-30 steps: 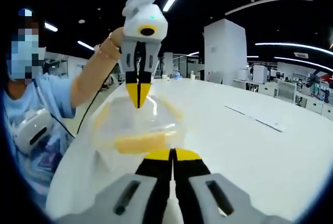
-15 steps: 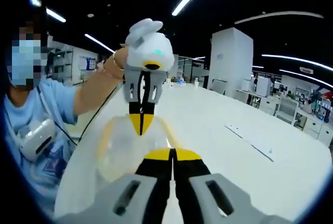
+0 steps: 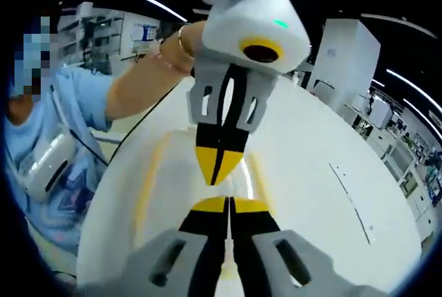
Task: Snap each plastic latch of the storage box into its locked position after aligning the lid with the box until every specified latch is closed and the lid sits flush.
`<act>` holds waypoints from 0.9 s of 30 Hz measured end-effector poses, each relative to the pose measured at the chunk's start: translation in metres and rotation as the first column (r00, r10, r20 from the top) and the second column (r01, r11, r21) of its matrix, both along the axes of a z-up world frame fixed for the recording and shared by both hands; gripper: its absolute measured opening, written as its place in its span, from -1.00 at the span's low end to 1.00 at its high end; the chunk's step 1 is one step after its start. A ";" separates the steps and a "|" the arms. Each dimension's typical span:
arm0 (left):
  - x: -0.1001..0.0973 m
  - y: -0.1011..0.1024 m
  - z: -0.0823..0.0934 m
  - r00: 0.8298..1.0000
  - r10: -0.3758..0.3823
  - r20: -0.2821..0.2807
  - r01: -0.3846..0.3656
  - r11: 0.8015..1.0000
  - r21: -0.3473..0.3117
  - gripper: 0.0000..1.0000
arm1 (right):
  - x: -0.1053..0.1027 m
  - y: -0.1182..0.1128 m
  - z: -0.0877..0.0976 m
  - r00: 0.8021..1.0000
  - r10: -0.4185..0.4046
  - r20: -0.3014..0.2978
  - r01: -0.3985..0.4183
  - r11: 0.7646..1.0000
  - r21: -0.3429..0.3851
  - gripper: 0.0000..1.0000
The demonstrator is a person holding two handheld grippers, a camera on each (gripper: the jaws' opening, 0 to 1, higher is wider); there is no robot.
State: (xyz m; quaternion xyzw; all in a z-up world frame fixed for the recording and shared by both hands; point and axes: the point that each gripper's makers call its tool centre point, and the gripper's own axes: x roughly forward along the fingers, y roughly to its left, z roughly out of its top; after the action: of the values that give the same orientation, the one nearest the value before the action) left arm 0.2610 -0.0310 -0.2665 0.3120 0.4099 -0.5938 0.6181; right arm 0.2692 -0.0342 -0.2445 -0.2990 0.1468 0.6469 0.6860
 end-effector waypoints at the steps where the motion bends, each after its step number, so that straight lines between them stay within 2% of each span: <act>1: -0.001 0.000 0.000 1.000 -0.006 0.000 0.006 1.000 -0.012 -1.00 | -0.003 0.003 -0.001 1.000 0.003 0.005 -0.003 1.000 -0.017 -0.98; 3: -0.002 0.000 0.000 1.000 -0.014 0.002 0.014 0.999 -0.035 -1.00 | -0.007 0.010 -0.003 1.000 -0.005 0.011 0.005 0.999 -0.040 -0.98; 7: -0.005 0.000 0.001 1.000 -0.029 0.011 0.030 0.997 -0.075 -1.00 | -0.014 0.011 -0.014 1.000 0.005 0.027 -0.001 0.990 -0.139 -0.98; 9: -0.006 0.000 0.001 0.999 -0.046 0.024 0.048 0.994 -0.096 -1.00 | -0.014 0.012 -0.017 0.999 0.013 0.035 -0.007 0.987 -0.159 -0.99; 10: -0.006 0.000 0.002 0.999 -0.048 0.026 0.050 0.993 -0.104 -1.00 | -0.013 0.015 -0.018 0.998 0.036 0.058 -0.026 0.987 -0.158 -1.00; 15: -0.005 0.000 0.002 0.998 -0.058 0.034 0.062 0.987 -0.145 -1.00 | -0.013 0.012 -0.019 0.997 0.048 0.065 -0.034 0.979 -0.200 -1.00; 21: -0.004 0.001 0.002 0.995 -0.081 0.064 0.090 0.983 -0.159 -1.00 | -0.012 0.012 -0.021 0.995 0.061 0.083 -0.038 0.967 -0.250 -1.00; 27: -0.001 0.011 0.003 0.993 -0.064 0.097 0.080 0.983 -0.167 -1.00 | -0.013 0.013 -0.022 0.994 0.064 0.085 -0.038 0.959 -0.279 -1.00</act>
State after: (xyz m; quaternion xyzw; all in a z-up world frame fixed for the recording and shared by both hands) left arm 0.2601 -0.0204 -0.2640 0.2994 0.3172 -0.6337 0.6388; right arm 0.2563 -0.0217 -0.2662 -0.4256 0.1960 0.6229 0.6265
